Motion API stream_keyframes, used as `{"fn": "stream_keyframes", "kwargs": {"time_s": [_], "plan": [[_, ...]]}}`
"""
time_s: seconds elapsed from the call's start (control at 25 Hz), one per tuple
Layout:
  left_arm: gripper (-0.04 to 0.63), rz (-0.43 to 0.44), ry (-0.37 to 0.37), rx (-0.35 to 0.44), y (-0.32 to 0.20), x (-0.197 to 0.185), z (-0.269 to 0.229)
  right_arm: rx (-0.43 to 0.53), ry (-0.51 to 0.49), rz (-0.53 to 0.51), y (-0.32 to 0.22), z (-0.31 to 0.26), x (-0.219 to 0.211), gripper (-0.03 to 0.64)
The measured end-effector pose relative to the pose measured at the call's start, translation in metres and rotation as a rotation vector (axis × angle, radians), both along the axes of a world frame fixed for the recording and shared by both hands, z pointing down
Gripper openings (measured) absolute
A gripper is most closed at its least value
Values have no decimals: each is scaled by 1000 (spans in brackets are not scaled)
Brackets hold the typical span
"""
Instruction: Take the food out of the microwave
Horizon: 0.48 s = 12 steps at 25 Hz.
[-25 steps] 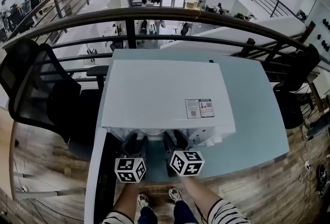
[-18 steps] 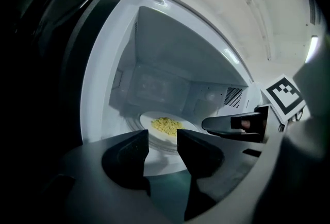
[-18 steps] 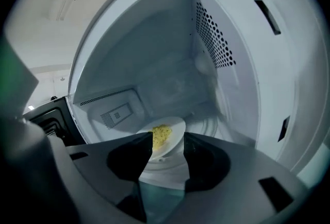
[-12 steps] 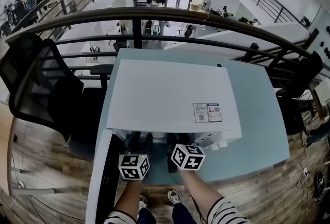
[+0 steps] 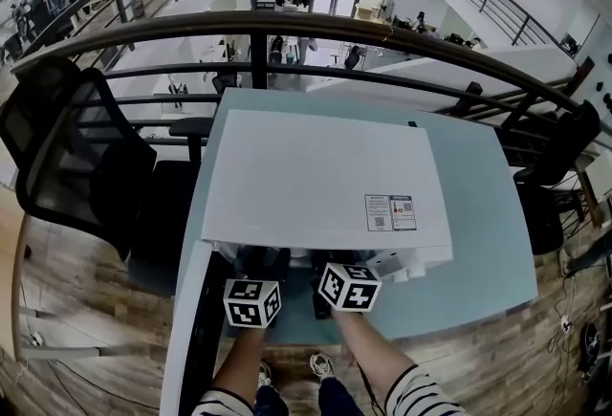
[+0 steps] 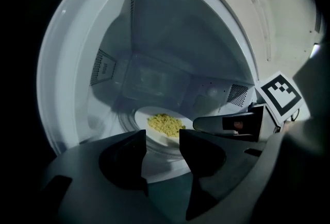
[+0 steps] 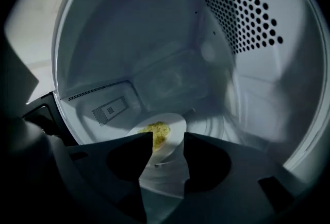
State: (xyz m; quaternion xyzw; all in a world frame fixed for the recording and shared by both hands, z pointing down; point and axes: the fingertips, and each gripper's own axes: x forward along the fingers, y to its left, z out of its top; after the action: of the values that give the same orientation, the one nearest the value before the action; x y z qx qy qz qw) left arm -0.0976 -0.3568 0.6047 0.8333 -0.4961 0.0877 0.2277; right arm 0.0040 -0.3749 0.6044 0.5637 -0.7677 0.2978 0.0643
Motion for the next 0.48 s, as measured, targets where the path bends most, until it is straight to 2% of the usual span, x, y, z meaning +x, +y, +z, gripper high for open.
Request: {"fn": "stream_keyframes", "kwargs": {"time_s": [0.24, 0.48], "plan": [[183, 12, 18, -4, -1, 2, -1, -3, -10, -21, 2, 0, -5, 183], [185, 27, 37, -11, 2, 4, -2, 5, -70, -7, 5, 0, -3, 183]]}}
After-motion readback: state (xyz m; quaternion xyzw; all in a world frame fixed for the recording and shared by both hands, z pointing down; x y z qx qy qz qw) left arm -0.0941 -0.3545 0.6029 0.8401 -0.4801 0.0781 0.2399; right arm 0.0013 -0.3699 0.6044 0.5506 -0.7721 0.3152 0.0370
